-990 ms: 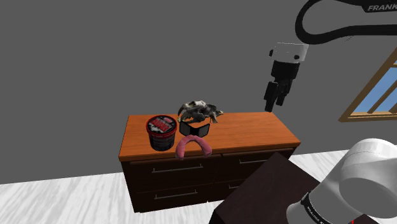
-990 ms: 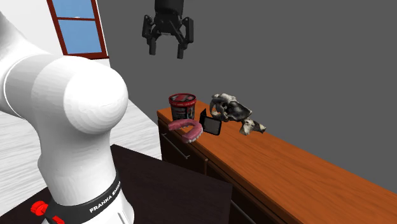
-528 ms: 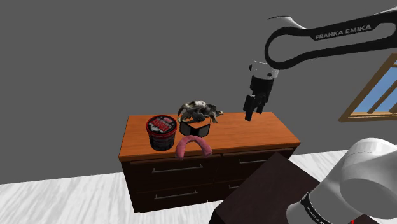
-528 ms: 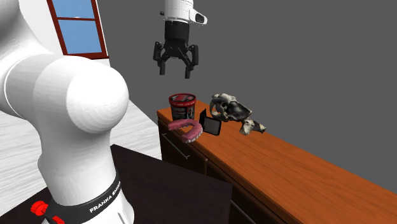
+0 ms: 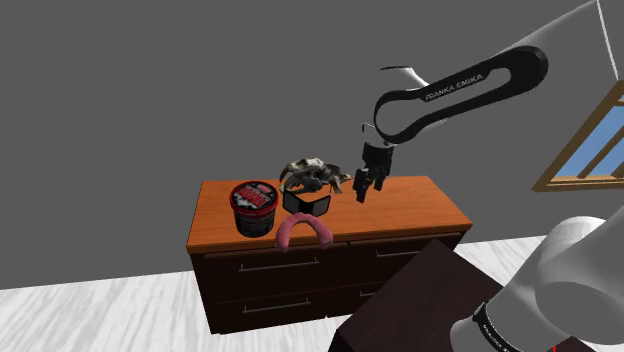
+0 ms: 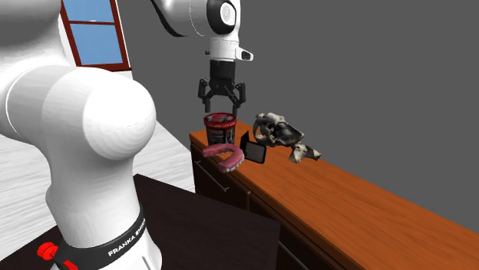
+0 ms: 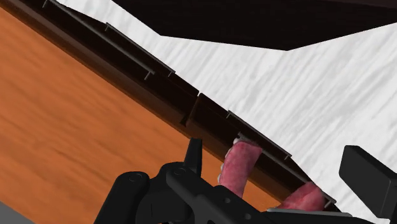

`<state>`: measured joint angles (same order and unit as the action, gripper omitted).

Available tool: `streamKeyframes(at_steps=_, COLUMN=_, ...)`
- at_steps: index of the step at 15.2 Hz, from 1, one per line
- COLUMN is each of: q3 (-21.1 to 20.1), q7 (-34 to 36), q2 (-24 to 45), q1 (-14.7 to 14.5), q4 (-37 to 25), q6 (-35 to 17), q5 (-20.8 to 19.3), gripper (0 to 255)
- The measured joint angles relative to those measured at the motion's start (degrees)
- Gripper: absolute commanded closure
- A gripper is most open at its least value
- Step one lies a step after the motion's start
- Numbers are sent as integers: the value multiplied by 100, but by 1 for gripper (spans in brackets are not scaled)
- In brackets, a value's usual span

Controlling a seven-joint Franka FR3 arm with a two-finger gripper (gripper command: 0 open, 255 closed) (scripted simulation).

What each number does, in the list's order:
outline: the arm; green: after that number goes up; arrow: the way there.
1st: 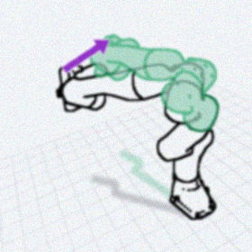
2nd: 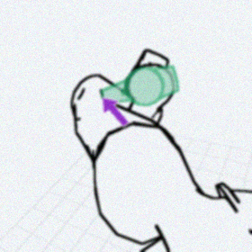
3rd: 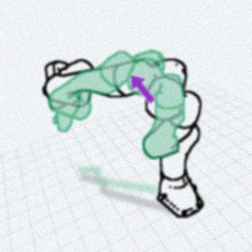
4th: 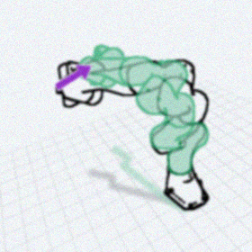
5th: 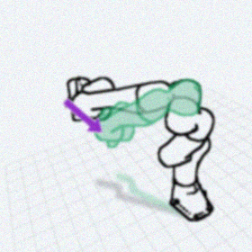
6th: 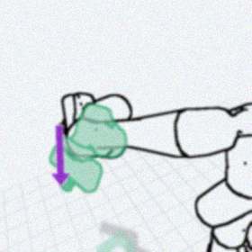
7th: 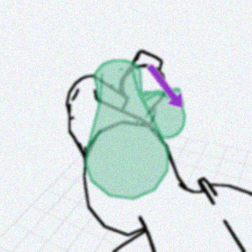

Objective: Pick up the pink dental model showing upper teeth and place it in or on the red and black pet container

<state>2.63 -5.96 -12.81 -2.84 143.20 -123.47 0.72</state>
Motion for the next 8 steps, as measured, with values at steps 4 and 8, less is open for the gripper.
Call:
streamKeyframes(at_steps=4, q3=-13, q7=-57, q2=925, q1=-25, q4=-310, q6=-692, q5=-16, gripper=0)
streamKeyframes(at_steps=8, q3=-48, q7=-62, q2=1830, q1=-60, q4=-706, q6=-1279, q5=-40, gripper=0)
